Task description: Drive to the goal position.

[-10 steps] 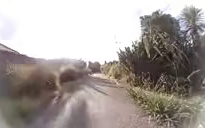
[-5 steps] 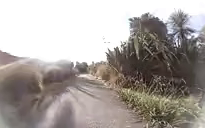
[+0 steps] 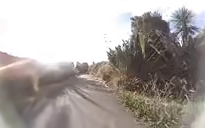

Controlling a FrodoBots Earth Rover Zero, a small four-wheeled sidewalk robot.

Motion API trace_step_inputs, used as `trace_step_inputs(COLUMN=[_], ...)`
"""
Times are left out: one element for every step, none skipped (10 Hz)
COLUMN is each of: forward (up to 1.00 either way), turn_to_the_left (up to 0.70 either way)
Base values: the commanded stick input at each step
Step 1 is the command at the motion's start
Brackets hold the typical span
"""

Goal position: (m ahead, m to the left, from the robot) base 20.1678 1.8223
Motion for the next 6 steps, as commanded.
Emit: trace_step_inputs(forward=[0.5,0.5,0.5,0.5,0.5,0.5], turn_to_the_left=[0.03,0.03,0.03,0.03,0.03,0.03])
